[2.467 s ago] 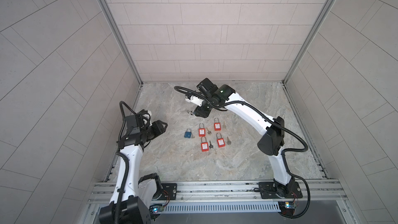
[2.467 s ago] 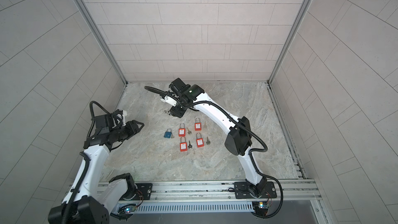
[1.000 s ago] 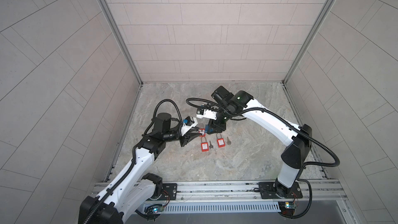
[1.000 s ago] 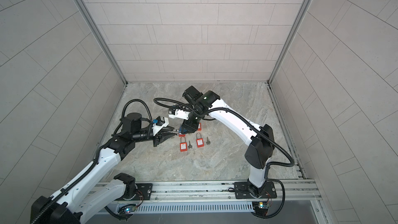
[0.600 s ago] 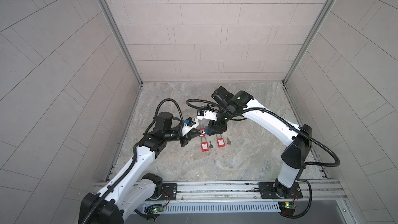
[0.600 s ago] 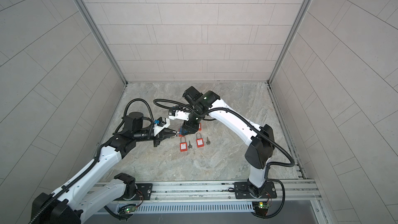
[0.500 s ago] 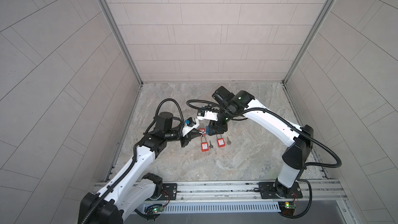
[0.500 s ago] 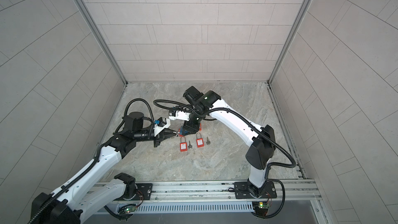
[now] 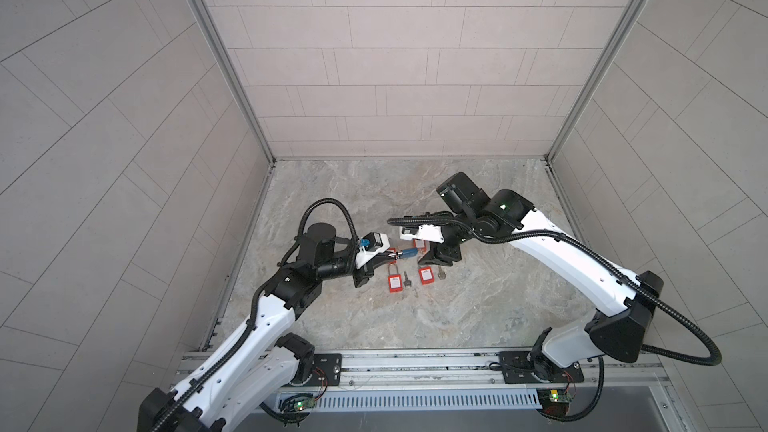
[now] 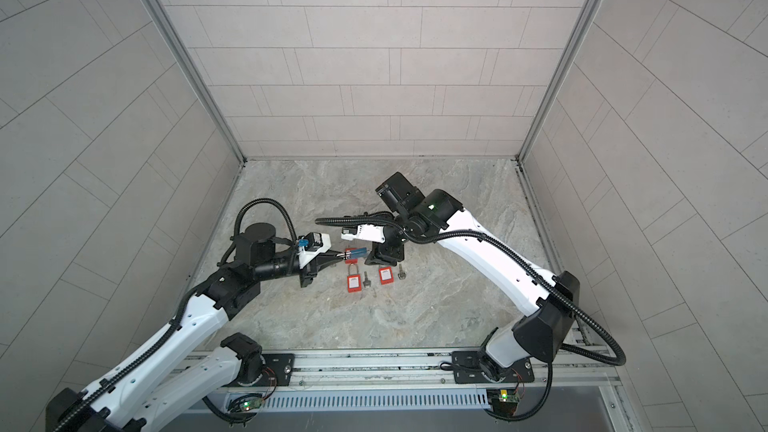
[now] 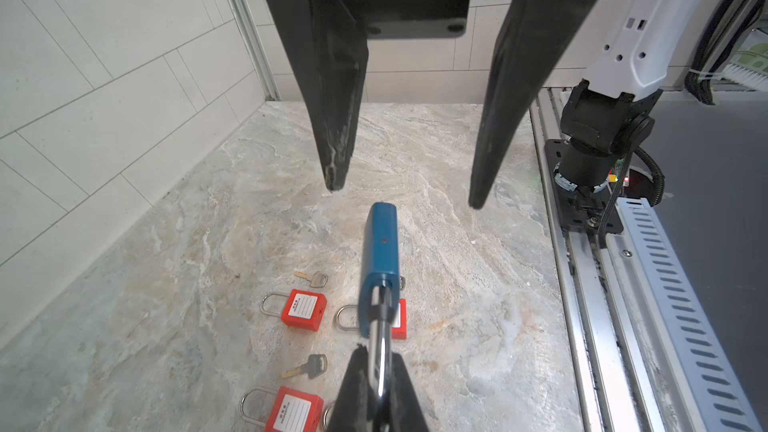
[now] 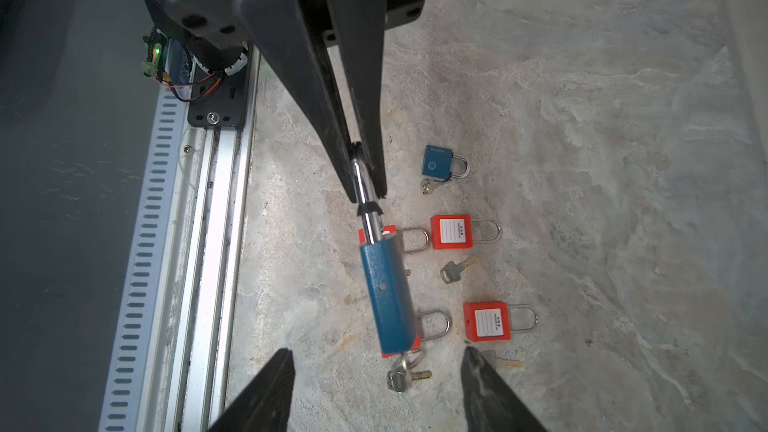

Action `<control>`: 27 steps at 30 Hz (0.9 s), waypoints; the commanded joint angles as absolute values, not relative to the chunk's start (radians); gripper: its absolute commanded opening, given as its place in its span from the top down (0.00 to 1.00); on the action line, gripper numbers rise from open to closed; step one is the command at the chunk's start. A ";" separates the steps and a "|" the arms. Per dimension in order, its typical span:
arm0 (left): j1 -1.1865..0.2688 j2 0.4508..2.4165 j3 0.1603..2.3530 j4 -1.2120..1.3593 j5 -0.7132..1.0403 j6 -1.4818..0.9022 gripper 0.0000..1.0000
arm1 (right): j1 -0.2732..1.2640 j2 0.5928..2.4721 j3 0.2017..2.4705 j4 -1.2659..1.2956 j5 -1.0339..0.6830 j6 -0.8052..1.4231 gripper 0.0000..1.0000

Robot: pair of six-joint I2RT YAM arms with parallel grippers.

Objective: Lock with the key

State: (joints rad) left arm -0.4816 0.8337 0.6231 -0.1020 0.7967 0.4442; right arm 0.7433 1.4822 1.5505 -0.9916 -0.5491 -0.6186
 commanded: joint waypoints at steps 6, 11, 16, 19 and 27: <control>-0.548 0.818 0.610 0.008 0.807 0.457 1.00 | 0.741 1.410 1.443 -0.916 -0.573 -0.648 0.44; -0.569 0.828 0.619 0.016 0.804 0.465 1.00 | 0.741 1.393 1.412 -0.910 -0.576 -0.653 0.50; -0.589 0.830 0.623 0.018 0.796 0.469 1.00 | 0.739 1.400 1.408 -0.911 -0.597 -0.651 0.54; -0.601 0.830 0.623 0.018 0.787 0.473 1.00 | 0.739 1.405 1.405 -0.915 -0.648 -0.665 0.56; -0.616 0.831 0.631 0.018 0.772 0.482 1.00 | 0.740 1.396 1.400 -0.949 -0.688 -0.695 0.69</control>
